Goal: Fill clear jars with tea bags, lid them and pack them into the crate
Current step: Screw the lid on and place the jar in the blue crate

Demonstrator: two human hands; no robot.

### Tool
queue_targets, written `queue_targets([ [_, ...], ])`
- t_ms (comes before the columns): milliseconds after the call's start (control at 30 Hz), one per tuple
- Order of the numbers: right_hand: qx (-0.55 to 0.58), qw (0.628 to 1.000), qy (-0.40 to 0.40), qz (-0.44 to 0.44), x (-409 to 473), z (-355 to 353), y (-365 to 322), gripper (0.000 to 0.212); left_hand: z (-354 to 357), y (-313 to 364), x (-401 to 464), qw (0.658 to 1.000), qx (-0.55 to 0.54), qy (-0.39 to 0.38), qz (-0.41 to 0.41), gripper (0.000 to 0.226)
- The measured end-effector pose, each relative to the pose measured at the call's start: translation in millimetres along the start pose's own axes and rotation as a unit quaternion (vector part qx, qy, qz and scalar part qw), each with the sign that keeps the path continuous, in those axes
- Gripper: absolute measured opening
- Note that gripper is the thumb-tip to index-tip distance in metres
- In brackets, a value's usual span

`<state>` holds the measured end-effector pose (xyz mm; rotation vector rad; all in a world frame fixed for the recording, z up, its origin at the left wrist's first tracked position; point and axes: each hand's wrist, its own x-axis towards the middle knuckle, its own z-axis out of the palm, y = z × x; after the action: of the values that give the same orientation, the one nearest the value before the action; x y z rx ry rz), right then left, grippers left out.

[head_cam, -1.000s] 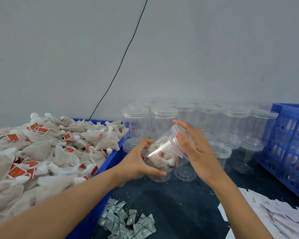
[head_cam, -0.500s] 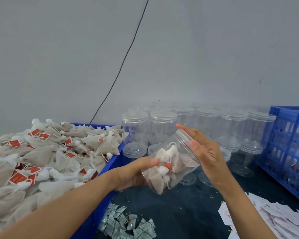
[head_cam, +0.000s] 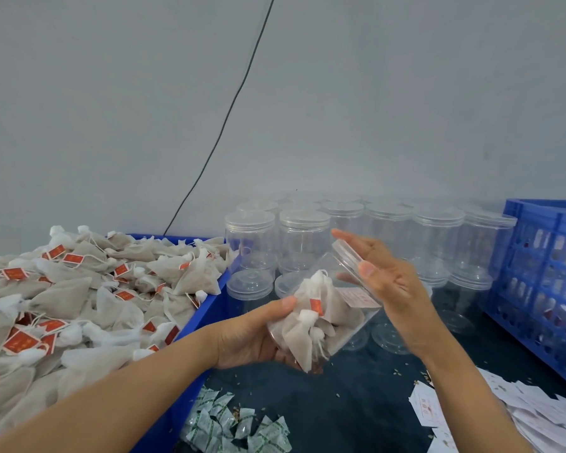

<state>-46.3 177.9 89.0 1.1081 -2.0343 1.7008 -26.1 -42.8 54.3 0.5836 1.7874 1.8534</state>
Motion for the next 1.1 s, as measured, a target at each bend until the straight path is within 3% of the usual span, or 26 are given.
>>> queue_targets([
  [133,-0.019,0.999,0.032,0.032,4.6,8.6,-1.0,0.027,6.2,0.9,1.8,0.995,0.059,0.076,0.029,0.094],
  [367,-0.069,0.990,0.086,0.089,5.3,19.3,1.2,0.049,4.3,-5.5,3.2,0.959,0.150,0.209,0.116,0.082],
  [433,-0.073,0.988,0.100,0.096,5.2,22.3,1.1,0.055,4.1,-3.3,2.0,0.959,0.149,0.208,0.121,0.081],
  [500,-0.064,0.991,0.097,0.069,4.4,21.3,-1.9,0.047,4.0,-0.3,0.9,0.964,0.131,0.196,0.123,0.080],
  [567,-0.041,0.997,0.062,0.032,2.7,13.1,-5.6,0.037,5.5,1.6,-0.2,0.975,0.106,0.167,0.106,0.082],
  [733,0.010,0.999,-0.037,-0.020,-3.9,-9.0,-4.3,0.045,10.1,3.2,-3.0,0.999,0.016,0.046,-0.006,0.082],
  [867,0.002,0.998,-0.051,-0.024,-3.3,-5.8,-3.5,0.043,2.6,2.8,-2.0,0.997,-0.067,-0.002,-0.025,0.072],
  [967,0.000,1.000,-0.020,0.003,-0.2,-1.5,-3.4,0.042,2.1,1.1,-0.4,0.999,-0.031,0.014,-0.014,0.076],
  [1100,-0.051,0.993,0.057,0.089,3.1,14.1,0.2,0.027,4.0,-1.3,3.4,0.989,0.038,0.141,0.023,0.113],
])
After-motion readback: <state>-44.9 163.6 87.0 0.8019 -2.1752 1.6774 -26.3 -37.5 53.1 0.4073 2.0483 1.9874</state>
